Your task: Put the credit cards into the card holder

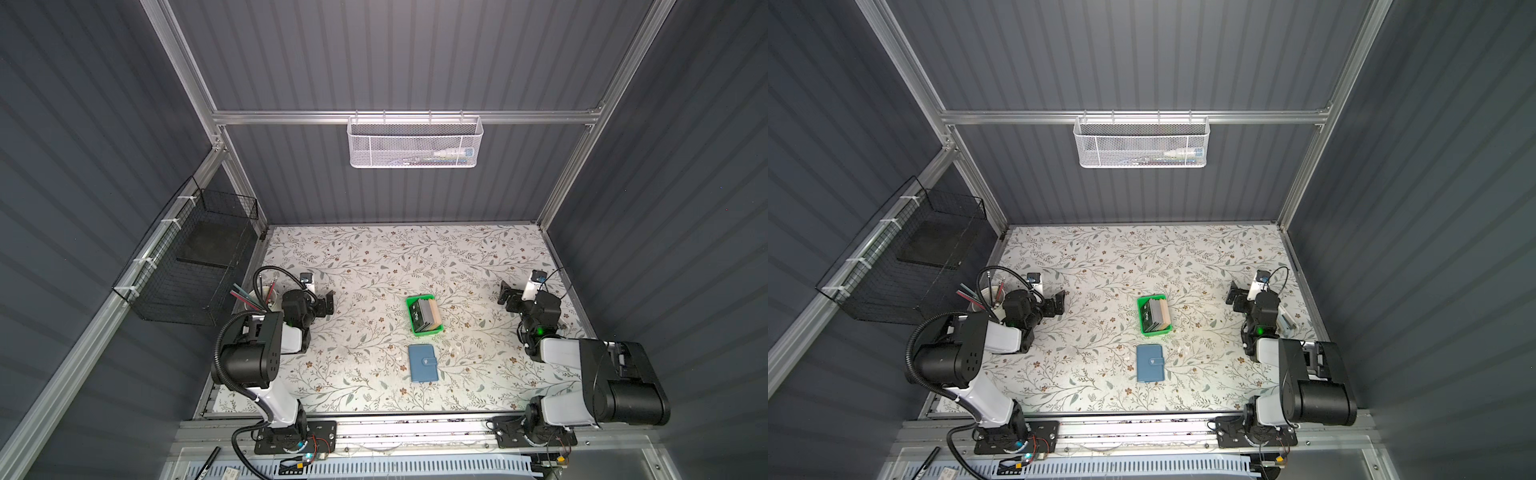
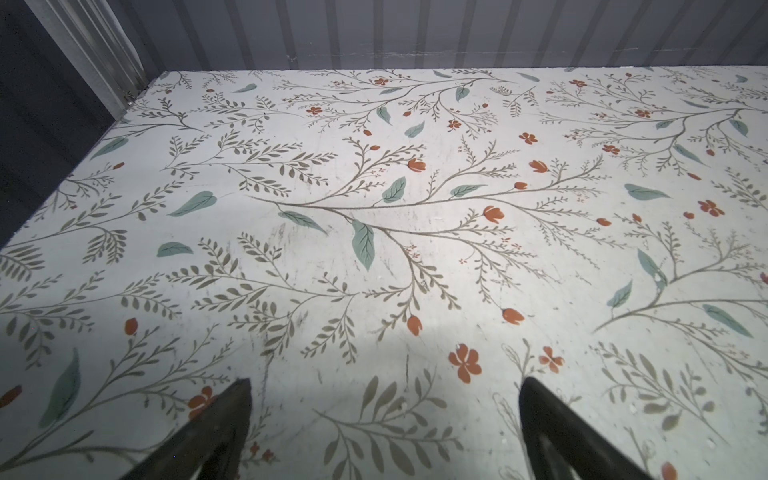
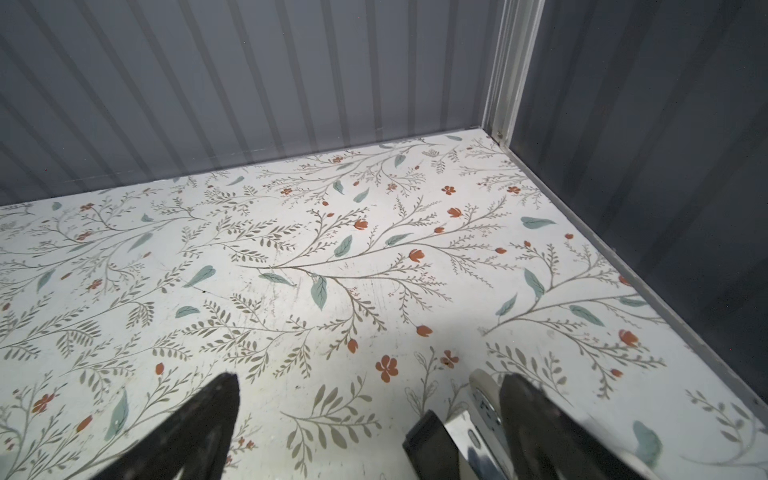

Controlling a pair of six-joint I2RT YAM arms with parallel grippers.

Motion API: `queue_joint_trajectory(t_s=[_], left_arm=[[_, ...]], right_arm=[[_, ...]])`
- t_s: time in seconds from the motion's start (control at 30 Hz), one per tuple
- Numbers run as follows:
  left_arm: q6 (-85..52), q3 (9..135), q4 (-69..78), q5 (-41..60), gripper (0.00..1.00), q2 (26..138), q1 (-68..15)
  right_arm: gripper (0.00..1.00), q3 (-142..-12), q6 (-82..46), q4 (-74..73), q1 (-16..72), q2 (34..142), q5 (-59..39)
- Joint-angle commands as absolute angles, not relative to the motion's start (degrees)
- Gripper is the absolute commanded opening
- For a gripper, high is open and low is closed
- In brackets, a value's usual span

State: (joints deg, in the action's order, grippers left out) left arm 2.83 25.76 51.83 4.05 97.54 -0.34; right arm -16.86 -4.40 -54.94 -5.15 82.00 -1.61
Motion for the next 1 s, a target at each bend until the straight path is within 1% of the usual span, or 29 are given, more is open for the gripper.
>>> queue_joint_trajectory(t_s=[0.0, 0.1, 0.2, 0.23, 0.3, 0.97], left_arm=[[3.2, 26.8, 51.0, 4.3, 1.00, 97.6, -0.6], [3.2, 26.8, 51.1, 4.4, 1.00, 97.6, -0.6], [3.1, 26.8, 51.0, 4.4, 1.00, 97.6, -0.6], [3.1, 26.8, 51.1, 4.3, 1.00, 97.6, -0.6], [3.2, 26.8, 51.0, 4.4, 1.00, 97.6, -0.6], [3.1, 26.9, 51.0, 4.4, 1.00, 97.6, -0.6]], right_arm=[[0.99, -14.3, -2.2, -60.2, -5.5, 81.2, -8.5], [0.99, -16.0, -0.7, -57.4, -5.5, 81.7, -12.0], [0.99, -20.1, -2.1, -50.5, -5.5, 82.3, -8.9], [0.99, -19.8, -2.7, -51.0, -5.5, 82.2, -6.7], [0.99, -20.0, -3.2, -50.7, -5.4, 82.3, -5.4], [0.99, -20.1, -2.9, -50.4, -4.7, 82.2, -4.5]])
